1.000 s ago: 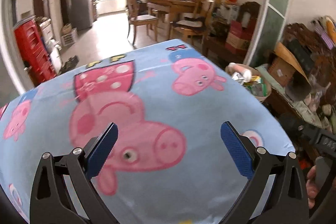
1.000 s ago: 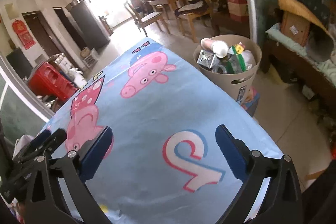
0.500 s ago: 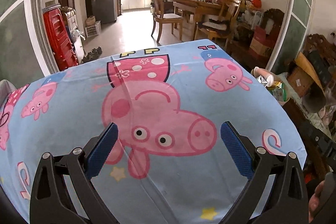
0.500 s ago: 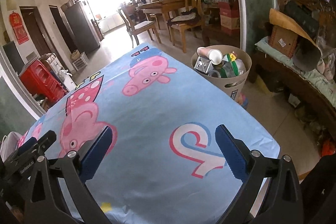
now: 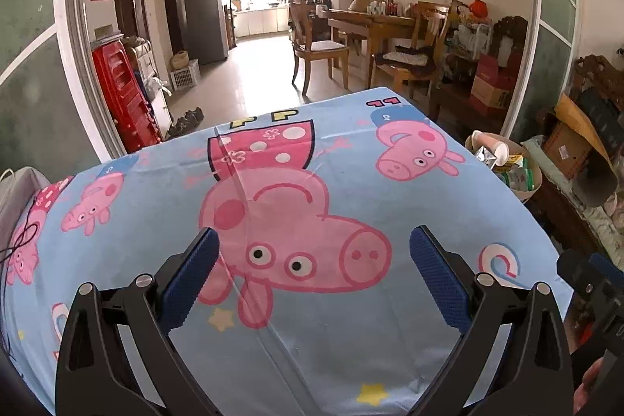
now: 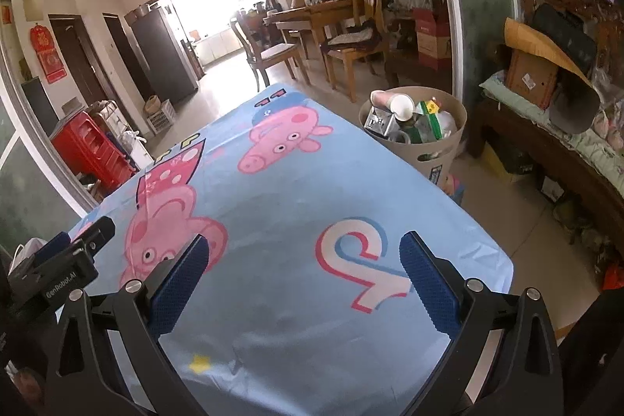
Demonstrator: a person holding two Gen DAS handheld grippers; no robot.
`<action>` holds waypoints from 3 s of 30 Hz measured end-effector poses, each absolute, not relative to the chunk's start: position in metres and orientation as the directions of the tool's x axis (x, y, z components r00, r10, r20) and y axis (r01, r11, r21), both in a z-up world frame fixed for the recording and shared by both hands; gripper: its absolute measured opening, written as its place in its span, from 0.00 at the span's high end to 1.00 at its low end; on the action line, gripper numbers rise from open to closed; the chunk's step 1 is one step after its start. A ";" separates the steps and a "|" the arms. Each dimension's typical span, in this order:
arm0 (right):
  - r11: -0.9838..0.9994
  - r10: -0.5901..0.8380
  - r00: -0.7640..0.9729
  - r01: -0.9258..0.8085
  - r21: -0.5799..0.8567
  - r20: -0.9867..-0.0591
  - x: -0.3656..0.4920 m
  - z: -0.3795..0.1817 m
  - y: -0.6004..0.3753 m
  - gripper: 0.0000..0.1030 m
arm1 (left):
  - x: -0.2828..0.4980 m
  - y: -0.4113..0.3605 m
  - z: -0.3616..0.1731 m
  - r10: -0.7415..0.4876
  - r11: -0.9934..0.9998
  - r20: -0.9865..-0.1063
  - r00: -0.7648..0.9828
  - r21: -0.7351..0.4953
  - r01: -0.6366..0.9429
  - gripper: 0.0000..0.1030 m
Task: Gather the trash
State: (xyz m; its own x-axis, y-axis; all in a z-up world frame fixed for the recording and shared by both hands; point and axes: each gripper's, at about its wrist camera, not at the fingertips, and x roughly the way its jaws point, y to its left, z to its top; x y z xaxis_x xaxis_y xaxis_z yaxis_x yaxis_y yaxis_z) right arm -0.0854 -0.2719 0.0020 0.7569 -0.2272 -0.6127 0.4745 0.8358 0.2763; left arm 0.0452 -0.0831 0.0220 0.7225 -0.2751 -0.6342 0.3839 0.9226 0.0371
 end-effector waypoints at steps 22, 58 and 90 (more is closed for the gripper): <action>0.812 -0.263 0.766 0.504 0.295 -0.586 -0.095 0.015 -0.302 0.08 | 0.035 -0.105 0.037 -0.264 0.915 -0.630 0.730 0.076 0.397 0.06; 0.858 -0.229 0.762 0.453 0.245 -0.606 -0.091 0.017 -0.306 0.08 | 0.020 -0.123 0.057 -0.205 0.936 -0.575 0.792 0.121 0.330 0.06; 0.889 -0.124 0.756 0.373 0.267 -0.643 -0.061 0.014 -0.340 0.08 | 0.035 -0.146 0.070 -0.186 0.923 -0.673 0.716 0.131 0.363 0.06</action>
State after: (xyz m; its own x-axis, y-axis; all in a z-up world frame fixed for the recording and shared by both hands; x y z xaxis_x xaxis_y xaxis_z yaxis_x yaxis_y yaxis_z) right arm -0.0610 -0.3403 0.0141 0.7560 -0.1239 -0.6428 0.3728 0.8886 0.2671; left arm 0.0348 -0.1465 0.0697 0.7160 -0.1860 -0.6729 0.3627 0.9227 0.1309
